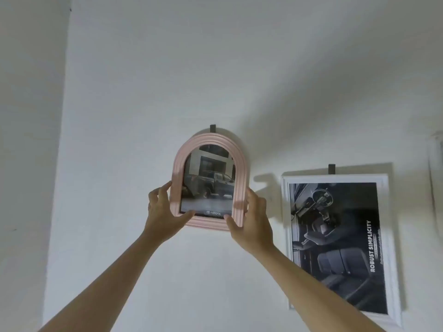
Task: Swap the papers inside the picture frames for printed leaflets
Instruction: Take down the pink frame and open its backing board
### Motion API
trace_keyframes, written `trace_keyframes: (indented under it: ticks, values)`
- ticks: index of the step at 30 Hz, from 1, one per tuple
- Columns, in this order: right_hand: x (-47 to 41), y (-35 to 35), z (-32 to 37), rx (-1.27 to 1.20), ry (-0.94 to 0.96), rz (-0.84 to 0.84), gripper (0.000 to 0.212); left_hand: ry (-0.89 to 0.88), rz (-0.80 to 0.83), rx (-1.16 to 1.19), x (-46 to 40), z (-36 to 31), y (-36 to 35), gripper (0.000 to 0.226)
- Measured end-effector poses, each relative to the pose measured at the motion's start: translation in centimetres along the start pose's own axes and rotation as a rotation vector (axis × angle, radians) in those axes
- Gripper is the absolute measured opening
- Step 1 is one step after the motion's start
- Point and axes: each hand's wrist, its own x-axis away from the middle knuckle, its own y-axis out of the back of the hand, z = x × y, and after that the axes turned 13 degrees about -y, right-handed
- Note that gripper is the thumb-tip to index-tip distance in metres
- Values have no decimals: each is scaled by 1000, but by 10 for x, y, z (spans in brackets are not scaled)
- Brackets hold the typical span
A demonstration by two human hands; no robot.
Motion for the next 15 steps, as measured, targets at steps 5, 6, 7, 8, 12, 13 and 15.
trace_keyframes:
  ticks: [5, 6, 7, 8, 12, 13, 15]
  values:
    - [2, -9, -8, 49, 4, 49, 92, 58, 100, 135, -3, 18, 0, 95]
    - [1, -10, -8, 51, -4, 64, 95, 54, 110, 136, -4, 20, -1, 96]
    - [1, -10, -9, 55, -7, 79, 98, 51, 110, 142, -4, 21, -1, 97]
    - [1, -11, -10, 56, -2, 95, 100, 49, 107, 151, -4, 22, -1, 97]
    - [1, -7, -7, -31, -23, 136, 100, 25, 78, 136, -4, 24, 2, 96]
    - [2, -4, -5, -56, -32, 146, 99, 16, 74, 124, -3, 23, 4, 95]
    - [2, 1, -2, -93, -46, 161, 100, 3, 66, 112, -1, 18, 7, 94]
